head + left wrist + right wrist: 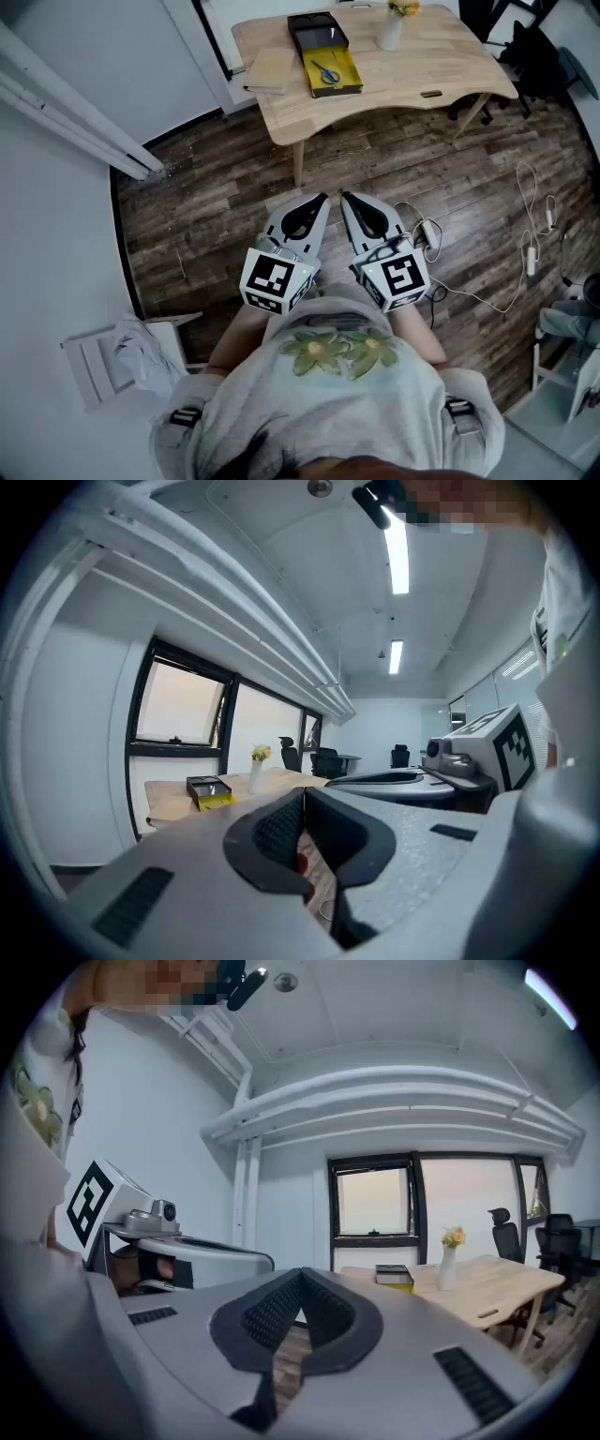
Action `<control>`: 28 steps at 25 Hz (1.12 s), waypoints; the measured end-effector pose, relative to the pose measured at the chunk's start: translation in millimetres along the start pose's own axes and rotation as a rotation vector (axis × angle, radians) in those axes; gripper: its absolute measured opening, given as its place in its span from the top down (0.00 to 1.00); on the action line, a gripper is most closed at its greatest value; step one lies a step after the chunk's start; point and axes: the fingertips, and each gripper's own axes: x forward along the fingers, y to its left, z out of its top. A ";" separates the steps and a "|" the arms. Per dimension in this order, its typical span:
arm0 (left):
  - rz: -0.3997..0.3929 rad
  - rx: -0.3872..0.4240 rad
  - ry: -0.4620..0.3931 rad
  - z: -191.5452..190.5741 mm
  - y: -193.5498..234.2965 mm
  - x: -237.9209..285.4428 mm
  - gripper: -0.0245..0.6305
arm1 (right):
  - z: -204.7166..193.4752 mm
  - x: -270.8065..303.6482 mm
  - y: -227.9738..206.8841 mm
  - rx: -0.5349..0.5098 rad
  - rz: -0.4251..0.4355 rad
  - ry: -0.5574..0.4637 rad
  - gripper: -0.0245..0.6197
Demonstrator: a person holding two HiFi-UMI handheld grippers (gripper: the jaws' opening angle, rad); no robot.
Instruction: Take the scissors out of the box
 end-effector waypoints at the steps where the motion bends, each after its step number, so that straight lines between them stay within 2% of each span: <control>1: -0.006 -0.012 0.006 -5.3 2.1 -3.0 0.95 | -5.5 0.4 3.4 0.011 0.001 0.013 0.95; 6: -0.006 -0.026 0.035 -22.4 21.4 -5.7 0.95 | -13.4 11.3 7.9 0.003 -0.016 0.012 0.95; 9: -0.035 -0.043 0.047 -27.0 24.5 -6.0 0.95 | -12.5 14.3 9.3 0.008 0.000 0.003 0.95; 15: -0.056 -0.064 0.033 -16.1 43.8 13.9 0.95 | -11.4 40.0 -2.3 0.015 0.006 0.011 0.95; 21: -0.048 -0.034 0.067 -19.0 66.6 48.4 0.95 | -16.4 72.7 -35.5 0.023 0.012 0.018 0.95; 28: -0.031 -0.025 0.097 -19.5 97.1 118.5 0.95 | -30.4 117.3 -97.6 -0.001 0.030 0.071 0.95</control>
